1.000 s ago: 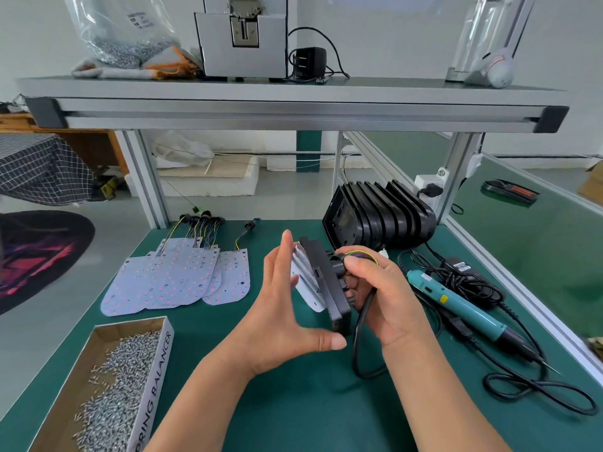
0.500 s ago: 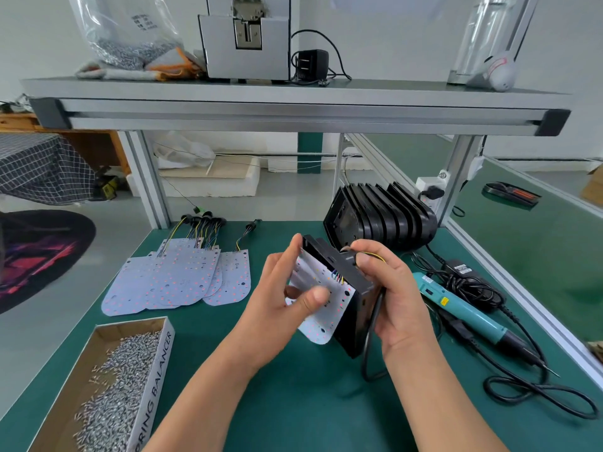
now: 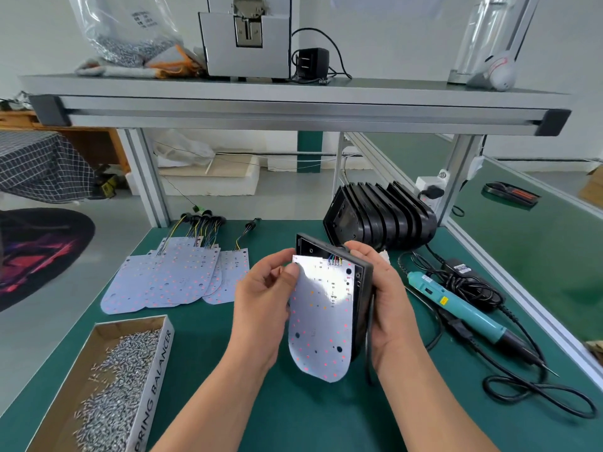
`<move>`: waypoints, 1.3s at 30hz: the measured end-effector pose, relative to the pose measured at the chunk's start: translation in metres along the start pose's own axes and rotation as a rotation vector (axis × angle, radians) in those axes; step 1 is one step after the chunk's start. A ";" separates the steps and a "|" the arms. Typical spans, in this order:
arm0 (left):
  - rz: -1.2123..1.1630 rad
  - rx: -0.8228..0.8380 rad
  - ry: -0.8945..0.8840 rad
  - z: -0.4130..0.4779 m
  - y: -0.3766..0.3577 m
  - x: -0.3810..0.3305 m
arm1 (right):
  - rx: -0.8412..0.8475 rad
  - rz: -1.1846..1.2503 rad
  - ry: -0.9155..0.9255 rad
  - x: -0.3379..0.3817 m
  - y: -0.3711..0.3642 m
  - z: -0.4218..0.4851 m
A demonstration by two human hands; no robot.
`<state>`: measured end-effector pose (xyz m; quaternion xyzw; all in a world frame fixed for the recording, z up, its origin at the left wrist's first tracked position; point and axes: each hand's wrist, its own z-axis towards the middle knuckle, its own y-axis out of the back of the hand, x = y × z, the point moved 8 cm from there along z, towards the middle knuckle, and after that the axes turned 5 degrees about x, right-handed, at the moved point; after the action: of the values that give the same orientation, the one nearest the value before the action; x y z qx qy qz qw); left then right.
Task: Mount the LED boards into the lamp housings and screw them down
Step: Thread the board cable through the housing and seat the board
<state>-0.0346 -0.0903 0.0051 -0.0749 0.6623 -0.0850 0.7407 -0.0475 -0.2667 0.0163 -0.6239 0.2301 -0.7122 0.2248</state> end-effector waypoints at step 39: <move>0.110 0.445 -0.184 -0.008 -0.019 -0.013 | 0.208 -0.730 0.193 0.037 -0.011 -0.003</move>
<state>-0.0449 -0.1054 0.0213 0.1189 0.5600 -0.1814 0.7996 -0.0551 -0.2809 0.0516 -0.5687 -0.0602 -0.8203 -0.0040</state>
